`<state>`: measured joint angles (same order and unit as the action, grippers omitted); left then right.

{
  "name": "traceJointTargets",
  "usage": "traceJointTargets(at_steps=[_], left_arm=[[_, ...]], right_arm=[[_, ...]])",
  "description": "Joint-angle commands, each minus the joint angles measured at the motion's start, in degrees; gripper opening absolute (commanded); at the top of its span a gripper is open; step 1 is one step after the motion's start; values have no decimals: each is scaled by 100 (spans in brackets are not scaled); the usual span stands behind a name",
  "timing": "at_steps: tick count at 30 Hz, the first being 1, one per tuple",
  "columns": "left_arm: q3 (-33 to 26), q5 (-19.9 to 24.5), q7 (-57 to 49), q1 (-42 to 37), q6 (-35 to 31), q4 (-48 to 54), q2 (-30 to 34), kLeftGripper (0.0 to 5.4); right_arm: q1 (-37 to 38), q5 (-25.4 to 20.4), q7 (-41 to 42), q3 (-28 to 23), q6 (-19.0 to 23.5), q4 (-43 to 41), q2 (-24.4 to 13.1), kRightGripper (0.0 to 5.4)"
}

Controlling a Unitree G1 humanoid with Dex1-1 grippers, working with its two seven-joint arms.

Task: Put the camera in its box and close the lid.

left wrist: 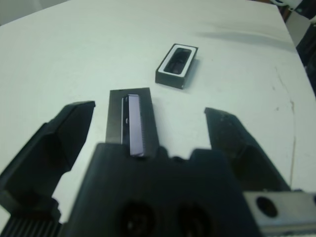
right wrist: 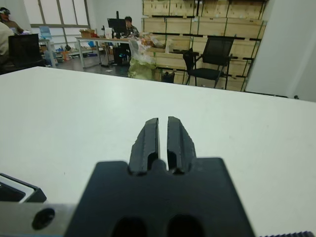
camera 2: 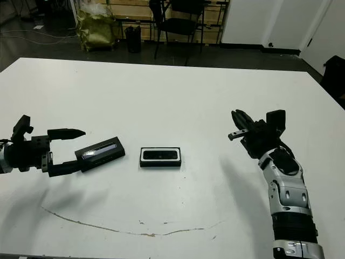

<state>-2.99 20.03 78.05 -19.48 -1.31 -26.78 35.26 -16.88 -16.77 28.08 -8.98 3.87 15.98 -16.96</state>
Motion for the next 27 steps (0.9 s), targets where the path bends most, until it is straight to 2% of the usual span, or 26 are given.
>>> traceJointTargets(at_steps=[1,3,5,10,13,20,22,25,27], left_arm=[[124,-163,-267,196,-369,269,91,538],[139,-265,-441,273,-280,347,85,538],[198,-225,-497,283,-684,484,123,538],[349,-300,-613,285,-1093,737,216,538],[389,-404,-672,255,-953,566,162,538],[252,-308,-286,-23,428,-808,-246,538],[278,-364,-295,-83,551,-975,-263,538],[335,-377,-283,-156,310,-1021,-229,538],[287,-358,-196,-223,612,-1312,-328,538]], right_arm=[[24,5,101,-26,-111,152,-30,0],[14,-70,162,-49,-105,178,-5,0],[16,-70,130,-53,-39,153,2,0],[9,-43,172,-44,-77,189,-18,0],[0,-64,247,-60,-191,268,-2,0],[-2,-80,294,-79,-206,316,10,0],[9,-46,250,-65,-159,257,-2,0],[2,-71,301,-90,-261,340,20,0],[-4,-111,345,-105,-309,384,41,0]])
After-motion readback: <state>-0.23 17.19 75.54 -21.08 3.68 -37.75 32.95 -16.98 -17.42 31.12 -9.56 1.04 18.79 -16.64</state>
